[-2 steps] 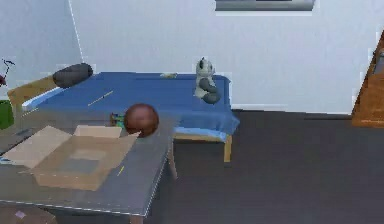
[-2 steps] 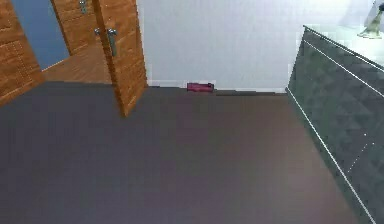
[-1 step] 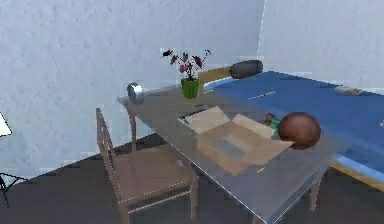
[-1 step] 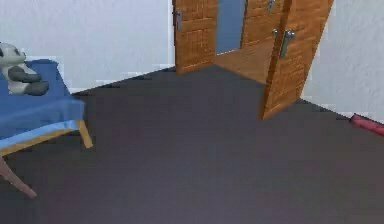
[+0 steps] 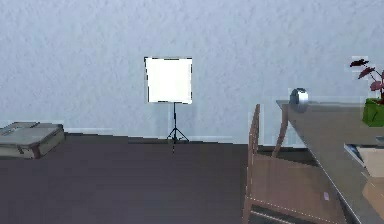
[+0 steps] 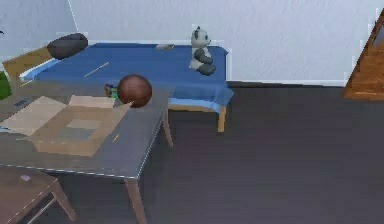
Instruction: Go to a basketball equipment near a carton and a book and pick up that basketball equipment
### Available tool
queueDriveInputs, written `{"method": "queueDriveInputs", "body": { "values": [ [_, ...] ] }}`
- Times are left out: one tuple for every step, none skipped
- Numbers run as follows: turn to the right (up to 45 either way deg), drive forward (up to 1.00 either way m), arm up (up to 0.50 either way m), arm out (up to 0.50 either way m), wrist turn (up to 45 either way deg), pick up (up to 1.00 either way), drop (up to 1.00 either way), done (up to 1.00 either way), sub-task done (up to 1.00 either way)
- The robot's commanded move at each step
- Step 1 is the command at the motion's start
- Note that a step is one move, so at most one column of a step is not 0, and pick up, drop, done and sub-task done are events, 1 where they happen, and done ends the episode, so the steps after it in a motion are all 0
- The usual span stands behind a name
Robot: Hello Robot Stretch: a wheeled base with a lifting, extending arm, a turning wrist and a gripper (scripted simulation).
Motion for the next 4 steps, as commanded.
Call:
{"method": "queueDriveInputs", "body": {
  "values": [
    [-15.0, 0.00, 0.00, 0.00, 0.0, 0.00, 0.00, 0.00, 0.00],
    [0.0, 0.50, 0.00, 0.00, 0.0, 0.00, 0.00, 0.00, 0.00],
    [45.0, 0.00, 0.00, 0.00, 0.0, 0.00, 0.00, 0.00, 0.00],
    [45.0, 0.00, 0.00, 0.00, 0.0, 0.00, 0.00, 0.00, 0.00]
  ]
}}
